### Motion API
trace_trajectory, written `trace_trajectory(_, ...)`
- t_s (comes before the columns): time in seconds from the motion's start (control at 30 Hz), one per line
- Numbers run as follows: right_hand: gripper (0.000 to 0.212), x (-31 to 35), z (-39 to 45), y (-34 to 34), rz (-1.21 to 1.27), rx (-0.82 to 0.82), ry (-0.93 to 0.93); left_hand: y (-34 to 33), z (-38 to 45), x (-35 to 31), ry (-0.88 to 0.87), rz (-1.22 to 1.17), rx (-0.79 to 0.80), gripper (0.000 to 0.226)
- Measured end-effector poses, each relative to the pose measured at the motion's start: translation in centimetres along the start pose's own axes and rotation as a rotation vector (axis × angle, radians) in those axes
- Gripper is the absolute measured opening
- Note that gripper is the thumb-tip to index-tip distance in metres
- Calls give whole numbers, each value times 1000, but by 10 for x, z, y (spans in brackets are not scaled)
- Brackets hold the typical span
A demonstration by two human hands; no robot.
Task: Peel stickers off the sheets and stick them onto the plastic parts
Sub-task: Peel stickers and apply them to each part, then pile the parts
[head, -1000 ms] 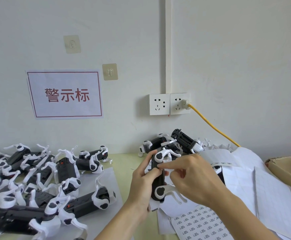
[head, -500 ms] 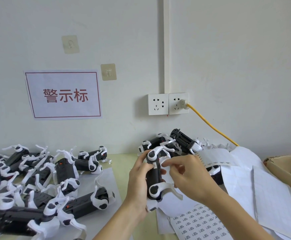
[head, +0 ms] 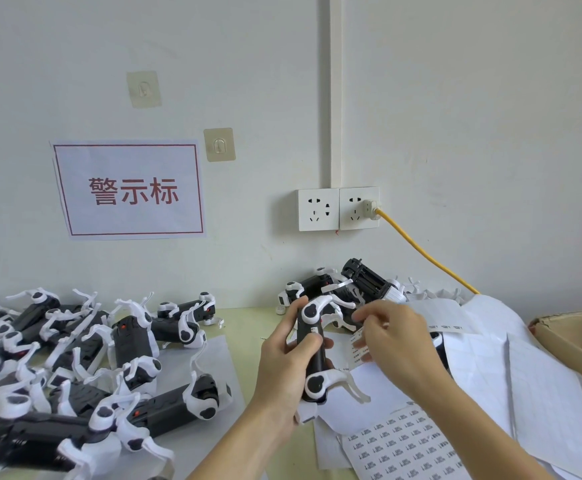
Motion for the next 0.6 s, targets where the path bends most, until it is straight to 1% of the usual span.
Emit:
trace_trajectory(0.07, 27, 2, -1, 3, 2, -37, 35, -2, -1, -1, -15, 47, 18, 51)
trace_trajectory(0.1, 26, 2, -2, 2, 16, -12, 69, -2, -1, -1, -33, 74, 24, 52)
trace_trajectory(0.23, 40, 8, -7, -7, 127, 195, 188, -5, -1, -1, -121, 186, 33, 51)
trace_trajectory(0.33, 38, 12, -9, -11, 122, 287, 248, -5, -2, 0, -125, 264, 86, 61)
trace_trajectory(0.4, 38, 13, -10, -11, 84, 335, 254, -4, -3, 0, -130, 341, 149, 61)
trace_trajectory(0.53, 46, 12, -10, -8, -27, 340, 252, -3, -6, -5, -183, 487, 235, 64)
trace_trajectory(0.6, 46, 12, -9, -9, -64, 333, 243, -3, -6, -6, -182, 496, 230, 69)
Point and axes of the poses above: each hand's wrist, its own z-axis towards the middle knuckle, its own y-axis out of the back of the hand, x = y × z, the point moved 3 cm from there along z, towards the middle knuckle, and after that the axes turned 13 degrees about x, right-handed, at the moved point
